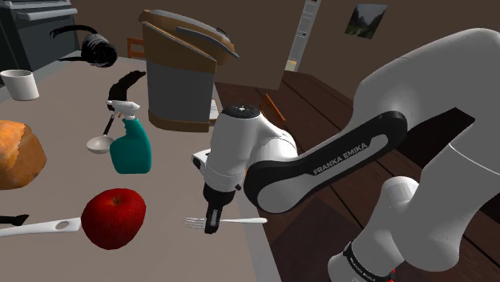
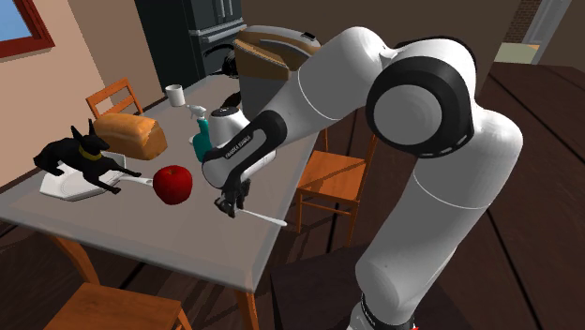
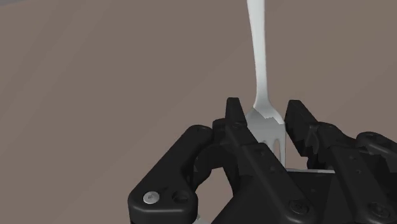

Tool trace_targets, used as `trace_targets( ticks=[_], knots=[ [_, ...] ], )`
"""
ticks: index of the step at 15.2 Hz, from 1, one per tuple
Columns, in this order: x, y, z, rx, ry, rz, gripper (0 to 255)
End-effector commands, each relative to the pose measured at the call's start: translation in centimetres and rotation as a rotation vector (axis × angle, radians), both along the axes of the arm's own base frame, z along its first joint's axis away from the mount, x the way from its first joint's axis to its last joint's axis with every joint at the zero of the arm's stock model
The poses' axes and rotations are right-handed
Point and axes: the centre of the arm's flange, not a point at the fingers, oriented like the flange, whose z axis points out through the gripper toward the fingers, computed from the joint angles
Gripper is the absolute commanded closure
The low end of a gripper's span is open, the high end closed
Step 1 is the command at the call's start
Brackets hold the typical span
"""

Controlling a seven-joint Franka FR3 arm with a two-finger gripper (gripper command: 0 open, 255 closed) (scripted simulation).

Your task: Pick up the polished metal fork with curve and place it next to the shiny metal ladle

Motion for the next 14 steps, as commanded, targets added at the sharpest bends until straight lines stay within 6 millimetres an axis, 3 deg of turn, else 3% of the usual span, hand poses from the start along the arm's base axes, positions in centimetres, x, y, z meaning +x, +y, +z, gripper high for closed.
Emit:
trace_targets(
  ticks=[1,8,14],
  knots=[
    [-0.3,0.2,-0.3,-0.002,0.006,0.005,255],
    [-0.3,0.2,-0.3,-0.002,0.006,0.005,255],
    [-0.3,0.2,2.9,-0.002,0.006,0.005,255]
  ],
)
